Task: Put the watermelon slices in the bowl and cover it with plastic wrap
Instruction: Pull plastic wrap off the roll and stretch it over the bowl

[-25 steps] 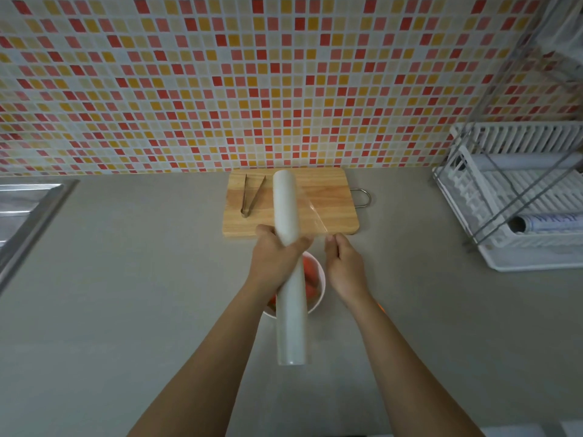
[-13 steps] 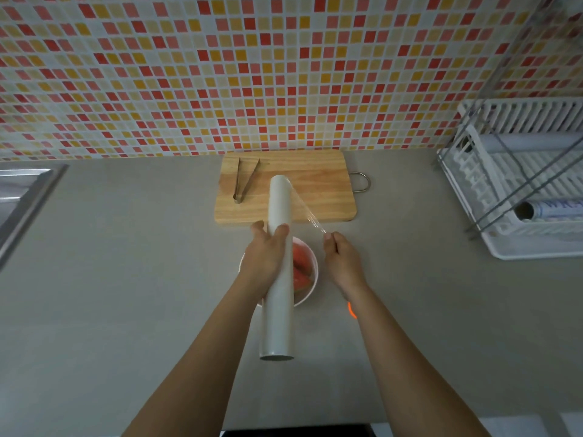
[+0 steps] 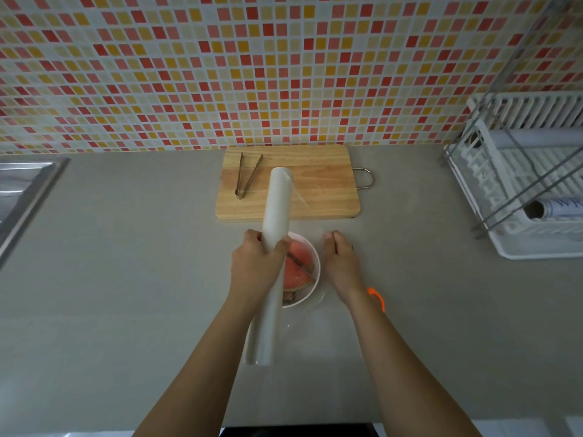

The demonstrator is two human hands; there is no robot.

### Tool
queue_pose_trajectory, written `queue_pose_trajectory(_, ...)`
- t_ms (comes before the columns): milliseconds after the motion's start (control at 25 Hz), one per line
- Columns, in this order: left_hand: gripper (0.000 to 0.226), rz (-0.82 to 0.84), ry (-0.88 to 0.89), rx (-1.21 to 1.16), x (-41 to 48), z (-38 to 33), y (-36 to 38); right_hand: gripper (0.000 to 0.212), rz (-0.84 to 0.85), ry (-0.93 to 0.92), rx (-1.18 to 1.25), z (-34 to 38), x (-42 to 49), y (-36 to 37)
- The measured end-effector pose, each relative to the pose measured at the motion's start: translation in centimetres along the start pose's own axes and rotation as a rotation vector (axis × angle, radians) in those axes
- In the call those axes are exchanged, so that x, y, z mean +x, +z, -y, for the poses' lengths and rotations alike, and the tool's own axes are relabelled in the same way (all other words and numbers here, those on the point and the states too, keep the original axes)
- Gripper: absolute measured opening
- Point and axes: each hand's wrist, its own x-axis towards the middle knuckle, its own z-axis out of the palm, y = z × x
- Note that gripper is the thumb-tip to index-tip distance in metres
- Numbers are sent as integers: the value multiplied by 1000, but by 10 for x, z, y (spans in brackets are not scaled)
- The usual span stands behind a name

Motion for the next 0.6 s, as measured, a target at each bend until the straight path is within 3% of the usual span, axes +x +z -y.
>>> queue_pose_trajectory(320,41,-166,84,167,-6,-4,12,34,-21,27,82,-14,3,18)
queue_pose_trajectory(600,44,-183,92,152,-7,-1,20,26,26,294,363,-24,5,32)
